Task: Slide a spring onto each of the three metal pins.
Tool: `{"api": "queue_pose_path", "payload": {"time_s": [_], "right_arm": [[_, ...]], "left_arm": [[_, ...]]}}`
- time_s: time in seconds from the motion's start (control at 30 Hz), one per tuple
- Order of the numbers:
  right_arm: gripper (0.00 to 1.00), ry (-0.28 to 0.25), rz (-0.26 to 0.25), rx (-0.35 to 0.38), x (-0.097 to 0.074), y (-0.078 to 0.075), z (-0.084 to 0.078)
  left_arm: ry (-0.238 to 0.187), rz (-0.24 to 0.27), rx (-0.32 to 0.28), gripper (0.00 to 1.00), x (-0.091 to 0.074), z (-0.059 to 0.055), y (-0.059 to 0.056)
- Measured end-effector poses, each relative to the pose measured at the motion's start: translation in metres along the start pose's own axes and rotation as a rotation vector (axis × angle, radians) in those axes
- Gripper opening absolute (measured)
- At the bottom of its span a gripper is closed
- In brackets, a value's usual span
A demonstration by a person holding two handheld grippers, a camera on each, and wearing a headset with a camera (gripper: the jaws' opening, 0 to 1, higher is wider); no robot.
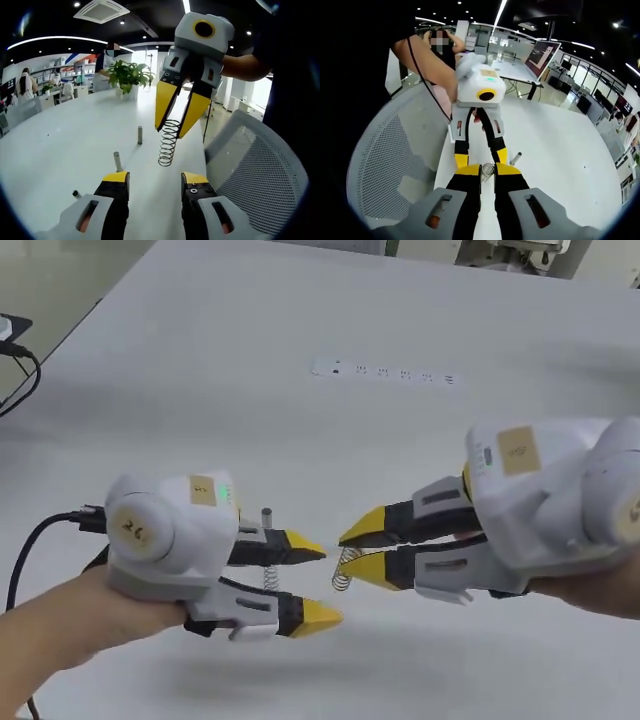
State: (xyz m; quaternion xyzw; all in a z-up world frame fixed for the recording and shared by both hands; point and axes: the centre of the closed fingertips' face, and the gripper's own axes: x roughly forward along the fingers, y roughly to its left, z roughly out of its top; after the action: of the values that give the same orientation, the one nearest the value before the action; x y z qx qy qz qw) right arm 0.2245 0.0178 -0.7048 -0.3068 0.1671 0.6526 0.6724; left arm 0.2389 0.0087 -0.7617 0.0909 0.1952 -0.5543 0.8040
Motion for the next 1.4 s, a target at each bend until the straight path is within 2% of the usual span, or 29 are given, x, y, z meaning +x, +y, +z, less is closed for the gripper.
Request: {"api": "queue_pose_path", "payload": {"time_s": [0.63,0.87,0.97,1.13,1.4], "right_arm": [[0.06,0.012,-0.026,0.004,0.000,-0.007,-0.007],[0.06,0.015,-0.035,0.008,-0.001,-0.009,-0.009],[0.06,0.023,-0.039,0.006,-0.002,-0.010,-0.011],[0.06,0.027,-0.047,0.009,-0.002,-0.011,-0.014],[0.06,0.034,-0.066,0.012,-0.004,-0.017,-0.019]], "left_arm": [[0.005,0.089,-0.061,0.60,-0.021,-0.015,0.017],[0.005,0.128,-0.077,0.73,-0.027,-0.019,0.022],[0.007,0.150,-0.087,0.83,-0.030,-0.023,0.025],[0.006,0.195,-0.105,0.93,-0.038,-0.026,0.035],[0.003,0.224,-0.119,0.98,-0.046,-0.028,0.042]]}}
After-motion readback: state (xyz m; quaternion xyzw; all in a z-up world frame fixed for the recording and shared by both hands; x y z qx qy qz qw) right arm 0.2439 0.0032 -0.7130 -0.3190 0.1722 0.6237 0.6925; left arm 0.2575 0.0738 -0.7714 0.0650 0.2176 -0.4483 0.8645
